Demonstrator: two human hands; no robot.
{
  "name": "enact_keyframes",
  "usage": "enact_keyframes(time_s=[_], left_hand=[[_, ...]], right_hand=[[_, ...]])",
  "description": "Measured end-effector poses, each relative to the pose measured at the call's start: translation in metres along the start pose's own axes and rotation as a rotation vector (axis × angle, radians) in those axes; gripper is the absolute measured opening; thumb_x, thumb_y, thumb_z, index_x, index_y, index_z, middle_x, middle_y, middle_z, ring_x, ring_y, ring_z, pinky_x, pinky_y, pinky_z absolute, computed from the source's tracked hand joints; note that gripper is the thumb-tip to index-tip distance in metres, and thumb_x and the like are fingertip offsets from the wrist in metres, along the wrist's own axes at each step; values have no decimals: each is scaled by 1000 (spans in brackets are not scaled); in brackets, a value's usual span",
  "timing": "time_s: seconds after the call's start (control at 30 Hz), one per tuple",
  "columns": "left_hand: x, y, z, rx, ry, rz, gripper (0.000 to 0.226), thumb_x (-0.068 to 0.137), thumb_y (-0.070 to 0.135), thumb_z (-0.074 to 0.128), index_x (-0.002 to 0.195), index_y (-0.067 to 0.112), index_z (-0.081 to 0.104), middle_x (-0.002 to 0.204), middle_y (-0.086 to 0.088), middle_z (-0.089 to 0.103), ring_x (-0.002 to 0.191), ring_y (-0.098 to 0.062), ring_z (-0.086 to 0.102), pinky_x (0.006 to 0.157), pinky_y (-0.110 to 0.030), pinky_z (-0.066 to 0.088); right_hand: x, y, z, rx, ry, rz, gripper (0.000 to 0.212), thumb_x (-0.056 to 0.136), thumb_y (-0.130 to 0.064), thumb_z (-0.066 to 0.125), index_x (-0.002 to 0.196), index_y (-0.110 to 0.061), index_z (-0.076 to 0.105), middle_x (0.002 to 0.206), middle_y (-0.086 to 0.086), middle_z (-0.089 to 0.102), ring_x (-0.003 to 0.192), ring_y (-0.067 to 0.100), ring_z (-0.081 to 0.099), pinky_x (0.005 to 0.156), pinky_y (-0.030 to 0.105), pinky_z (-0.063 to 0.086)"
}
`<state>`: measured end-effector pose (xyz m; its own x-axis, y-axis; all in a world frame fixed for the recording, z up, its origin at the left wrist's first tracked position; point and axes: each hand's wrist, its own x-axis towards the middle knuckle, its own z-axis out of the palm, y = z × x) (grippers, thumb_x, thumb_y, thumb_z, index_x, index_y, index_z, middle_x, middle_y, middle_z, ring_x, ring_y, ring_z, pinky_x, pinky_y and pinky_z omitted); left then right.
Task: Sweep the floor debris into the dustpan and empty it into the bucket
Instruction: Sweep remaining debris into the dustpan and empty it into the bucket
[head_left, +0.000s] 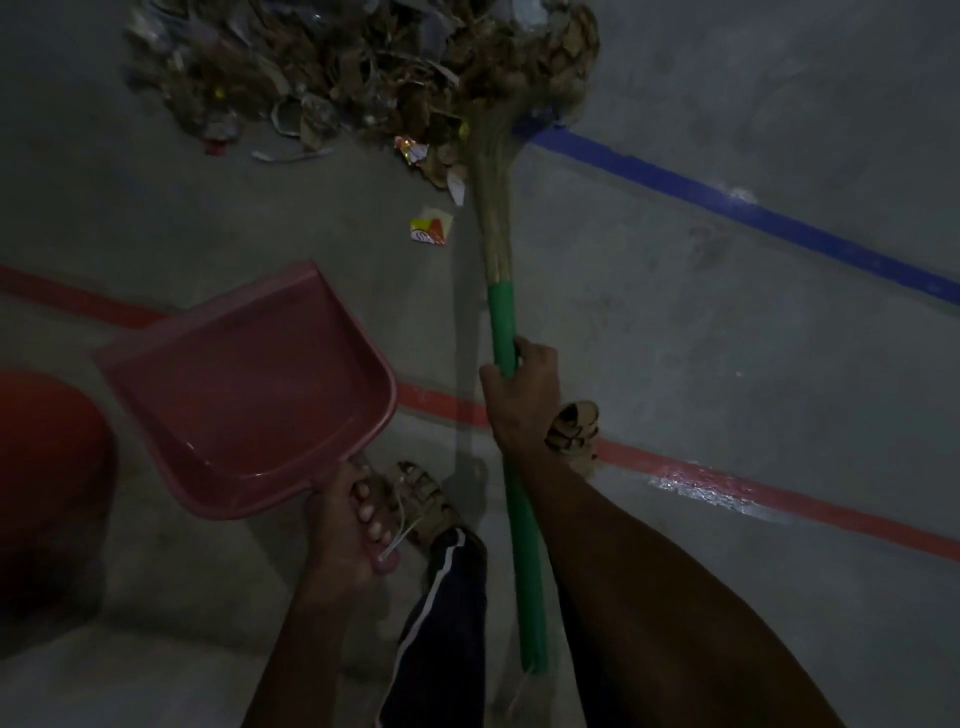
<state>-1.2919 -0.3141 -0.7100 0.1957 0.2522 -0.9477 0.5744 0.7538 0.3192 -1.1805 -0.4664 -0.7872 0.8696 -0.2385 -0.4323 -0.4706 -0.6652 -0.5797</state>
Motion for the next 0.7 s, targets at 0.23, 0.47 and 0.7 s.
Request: enact_keyframes(time_s=[0.23,0.47,0.7], left_hand=[[4,16,-19,13,48,-24,31,91,16,47,62,19,37,40,5,30,27,-10,27,43,-13,23],[9,29,-29,48,24,-63,31,91,14,49,62,16,38,41,2,30,28,-12,26,39,-16,22],[8,62,-22,321,8,-75,41,92,24,56,53,18,45,44,-1,32,31,-14,28,52,-21,23]], right_hand=[[2,-17,-13,-15,199,-134,51,82,-18,73,129,-4,60,117,11,57,93,5,46,75,20,39],[35,-30,-32,-138,156,-238,51,78,-15,76,127,-5,63,114,13,59,90,4,44,72,10,28],[89,-63,-56,-217,149,-218,55,84,-23,70,135,-8,57,121,11,55,96,16,55,76,23,38]])
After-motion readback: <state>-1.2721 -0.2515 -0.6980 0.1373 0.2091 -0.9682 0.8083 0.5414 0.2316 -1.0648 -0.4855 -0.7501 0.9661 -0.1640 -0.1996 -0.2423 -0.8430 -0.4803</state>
